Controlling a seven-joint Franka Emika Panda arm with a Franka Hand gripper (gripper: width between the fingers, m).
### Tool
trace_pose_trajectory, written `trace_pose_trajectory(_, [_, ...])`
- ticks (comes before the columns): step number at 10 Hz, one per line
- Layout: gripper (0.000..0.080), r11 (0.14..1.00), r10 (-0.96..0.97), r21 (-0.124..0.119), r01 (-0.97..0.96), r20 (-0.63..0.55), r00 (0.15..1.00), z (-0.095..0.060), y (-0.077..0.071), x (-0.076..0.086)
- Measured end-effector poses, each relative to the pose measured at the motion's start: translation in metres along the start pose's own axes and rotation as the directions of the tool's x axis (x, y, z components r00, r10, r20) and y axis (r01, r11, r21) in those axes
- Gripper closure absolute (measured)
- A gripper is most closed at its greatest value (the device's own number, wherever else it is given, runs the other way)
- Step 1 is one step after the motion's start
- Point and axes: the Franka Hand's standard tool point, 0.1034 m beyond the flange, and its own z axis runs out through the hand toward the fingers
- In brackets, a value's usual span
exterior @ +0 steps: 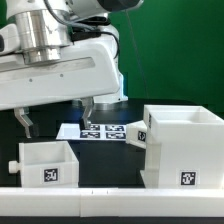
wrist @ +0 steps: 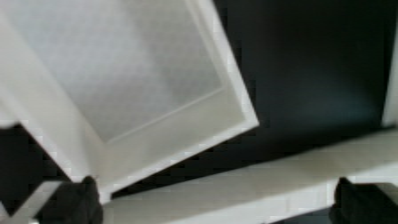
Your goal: Assemble drawer
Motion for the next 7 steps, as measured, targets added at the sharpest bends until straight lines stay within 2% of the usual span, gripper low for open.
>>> trace_pose_trajectory(4, [0.015,0.97,-0.243,-0.006,0.243,0.008,0.97,0.001,0.003,-0.001])
trace_pose_trajectory(5, [0.015,0.91,-0.413,-0.009,0.414,0.027,0.91,0.002,0.004,-0.003])
trace_pose_trajectory(6, [0.015,0.815,-0.578,-0.008,0.579,0.057,0.814,0.006,0.003,-0.011])
trace_pose_trajectory(7, [0.015,0.727,-0.683,-0.013,0.686,0.085,0.726,0.013,-0.003,-0.022])
